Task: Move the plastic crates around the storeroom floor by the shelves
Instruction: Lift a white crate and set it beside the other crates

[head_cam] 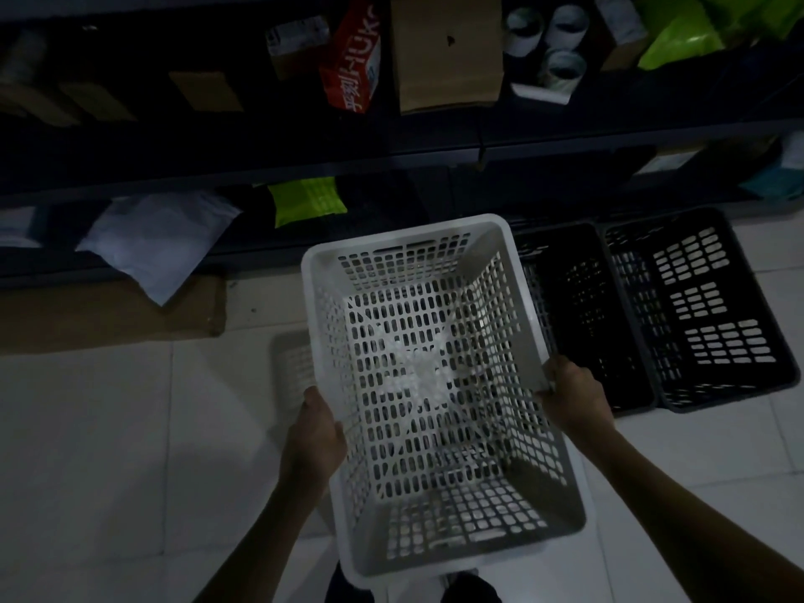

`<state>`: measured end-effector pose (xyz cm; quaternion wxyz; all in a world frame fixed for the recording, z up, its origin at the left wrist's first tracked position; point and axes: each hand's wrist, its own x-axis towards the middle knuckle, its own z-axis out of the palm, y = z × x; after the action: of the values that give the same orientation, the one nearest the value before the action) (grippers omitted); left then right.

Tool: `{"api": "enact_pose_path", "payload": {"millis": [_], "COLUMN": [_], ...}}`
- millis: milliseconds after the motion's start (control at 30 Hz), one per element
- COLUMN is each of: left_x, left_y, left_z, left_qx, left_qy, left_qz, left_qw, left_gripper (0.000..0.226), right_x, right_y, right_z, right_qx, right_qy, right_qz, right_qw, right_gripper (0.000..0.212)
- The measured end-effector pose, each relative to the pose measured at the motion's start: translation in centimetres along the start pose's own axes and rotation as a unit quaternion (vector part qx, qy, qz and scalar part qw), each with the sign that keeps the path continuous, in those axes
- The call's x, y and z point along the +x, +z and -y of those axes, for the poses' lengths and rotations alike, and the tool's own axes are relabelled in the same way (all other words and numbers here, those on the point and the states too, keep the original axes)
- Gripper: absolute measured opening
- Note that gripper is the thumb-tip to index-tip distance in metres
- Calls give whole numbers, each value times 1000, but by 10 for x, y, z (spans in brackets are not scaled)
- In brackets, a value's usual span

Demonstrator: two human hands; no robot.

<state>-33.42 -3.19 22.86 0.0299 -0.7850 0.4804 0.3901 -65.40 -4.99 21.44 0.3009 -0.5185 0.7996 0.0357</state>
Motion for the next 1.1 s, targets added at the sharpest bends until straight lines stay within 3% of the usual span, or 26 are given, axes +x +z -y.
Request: {"api": "enact_pose_path", "payload": {"millis": [733, 1100], "left_x": [-4, -3], "left_y": [-2, -11], "left_z": [3, 6], "left_qx": [-34, -30], "left_qy": [19, 27], "left_qz": [-4, 10], "left_qw": [999, 999], "left_gripper": [52, 42], "right_x": [0, -5], "right_y": [8, -3], "right_z": [-3, -3], "right_qx": [-11, -25], "right_qy": [11, -12], "right_qz": [-23, -16], "right_qw": [1000, 999], "right_gripper": [30, 14]}}
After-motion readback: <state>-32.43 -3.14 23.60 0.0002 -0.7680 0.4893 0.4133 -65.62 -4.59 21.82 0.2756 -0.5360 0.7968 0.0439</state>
